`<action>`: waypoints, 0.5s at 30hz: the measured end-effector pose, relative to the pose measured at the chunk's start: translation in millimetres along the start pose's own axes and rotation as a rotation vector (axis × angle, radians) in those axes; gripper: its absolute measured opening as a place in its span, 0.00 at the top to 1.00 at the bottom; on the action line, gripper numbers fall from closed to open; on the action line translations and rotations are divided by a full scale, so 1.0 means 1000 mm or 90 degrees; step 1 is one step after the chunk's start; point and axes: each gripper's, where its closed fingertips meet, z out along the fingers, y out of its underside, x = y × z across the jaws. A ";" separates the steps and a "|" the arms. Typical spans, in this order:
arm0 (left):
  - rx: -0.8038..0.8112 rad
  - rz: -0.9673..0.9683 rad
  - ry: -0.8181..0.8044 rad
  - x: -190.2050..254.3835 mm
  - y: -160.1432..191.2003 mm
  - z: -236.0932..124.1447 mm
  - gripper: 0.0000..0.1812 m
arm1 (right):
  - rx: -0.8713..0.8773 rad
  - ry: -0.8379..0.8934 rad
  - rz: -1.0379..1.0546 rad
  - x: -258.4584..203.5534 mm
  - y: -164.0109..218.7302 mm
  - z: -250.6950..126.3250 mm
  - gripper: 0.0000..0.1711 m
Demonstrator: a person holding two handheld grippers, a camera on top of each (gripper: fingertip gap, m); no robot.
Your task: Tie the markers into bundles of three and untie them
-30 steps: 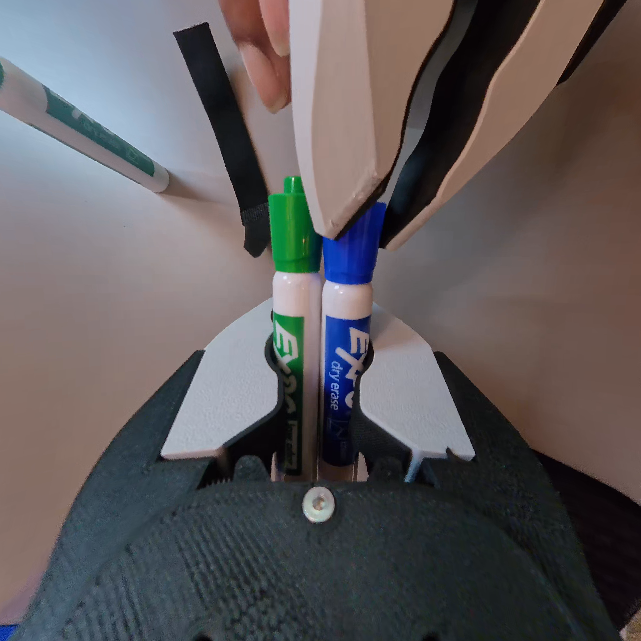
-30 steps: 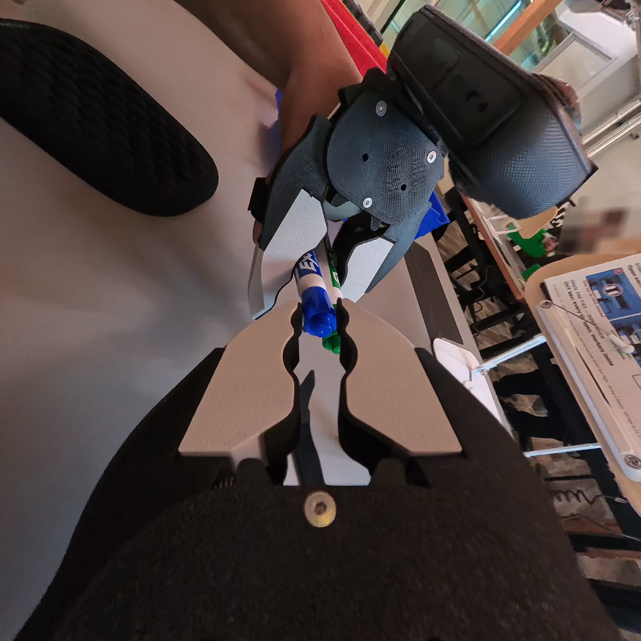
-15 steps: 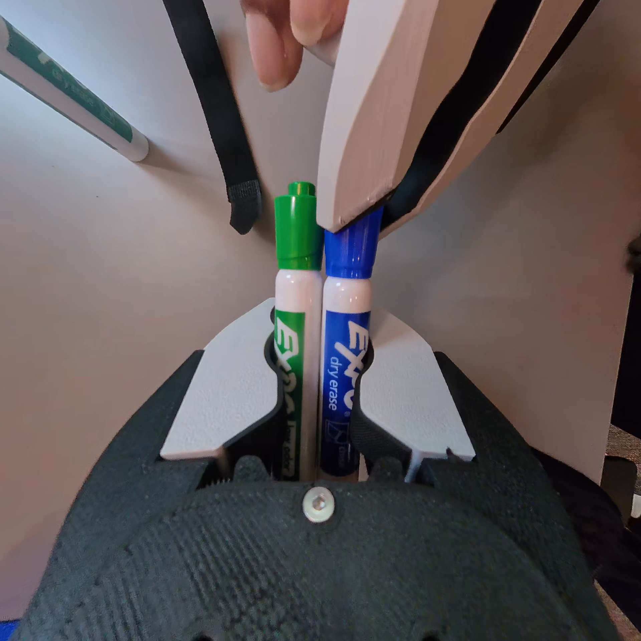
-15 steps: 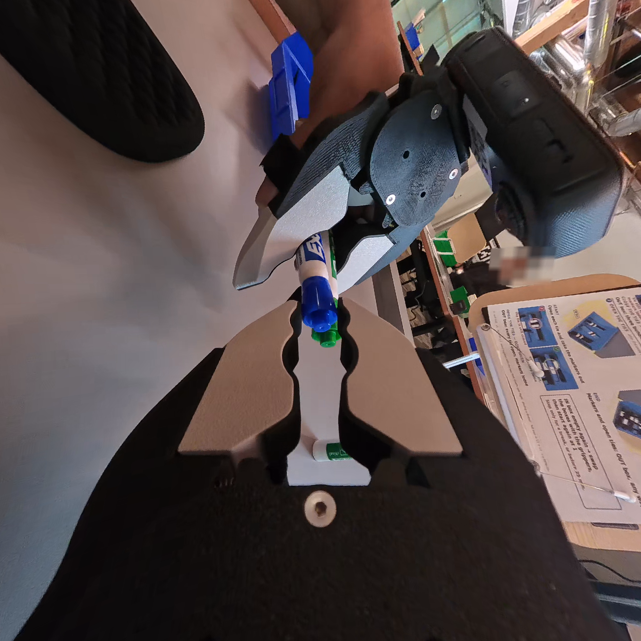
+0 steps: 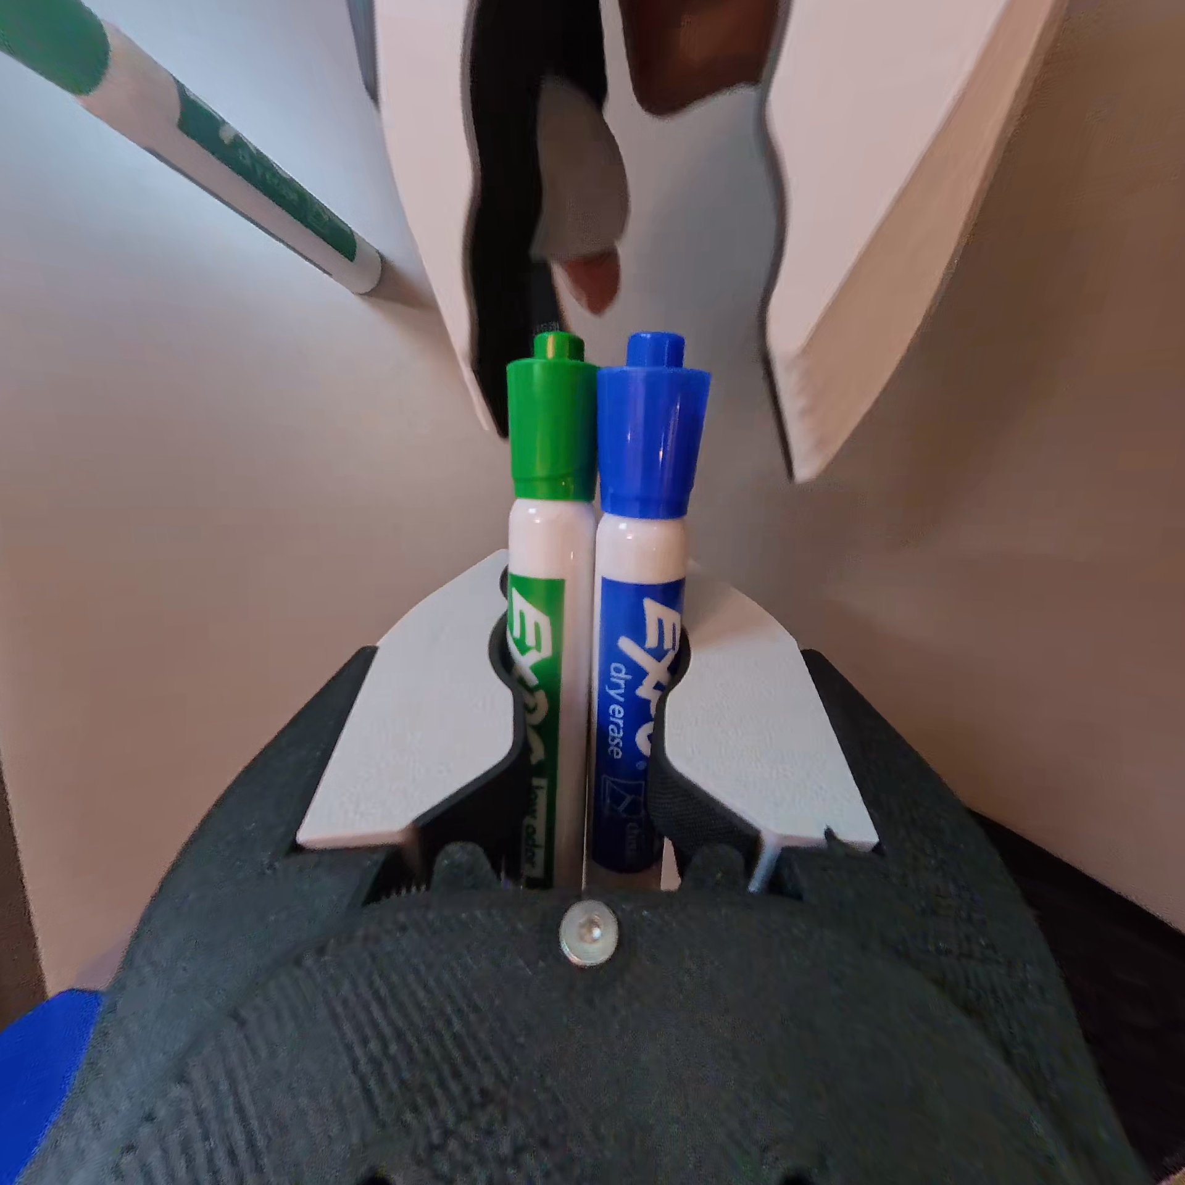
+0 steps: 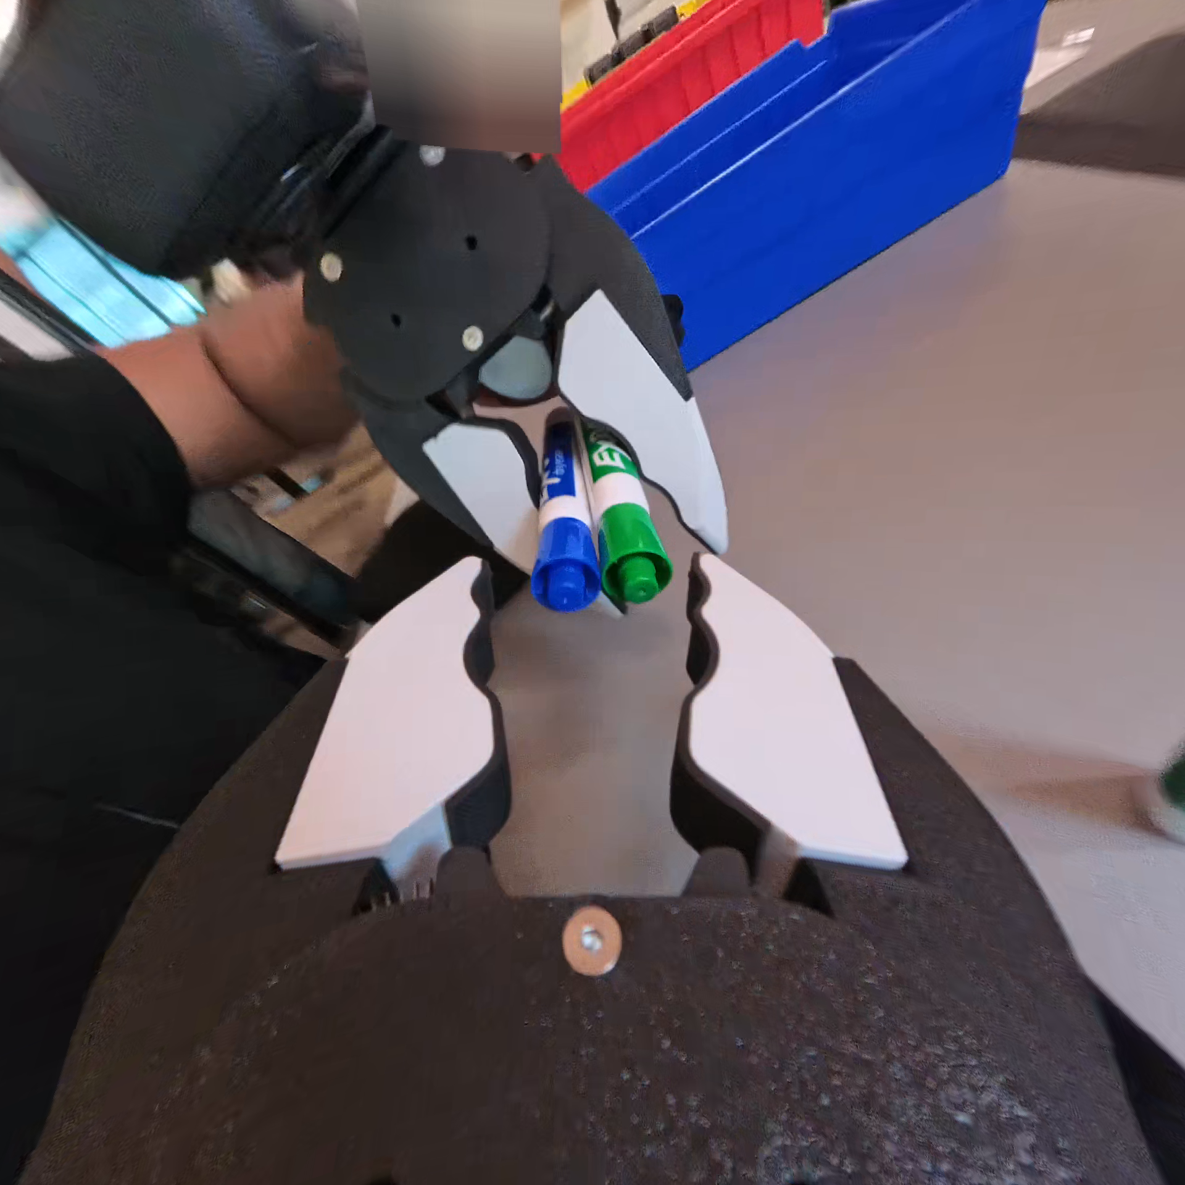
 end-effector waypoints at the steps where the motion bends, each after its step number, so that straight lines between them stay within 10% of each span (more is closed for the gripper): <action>1: -0.004 0.006 -0.008 -0.001 -0.001 0.000 0.77 | 0.012 -0.016 0.038 -0.001 -0.002 0.003 0.68; 15: -0.022 0.010 0.007 0.000 -0.001 -0.001 0.77 | 0.060 -0.048 0.059 -0.001 -0.004 0.006 0.77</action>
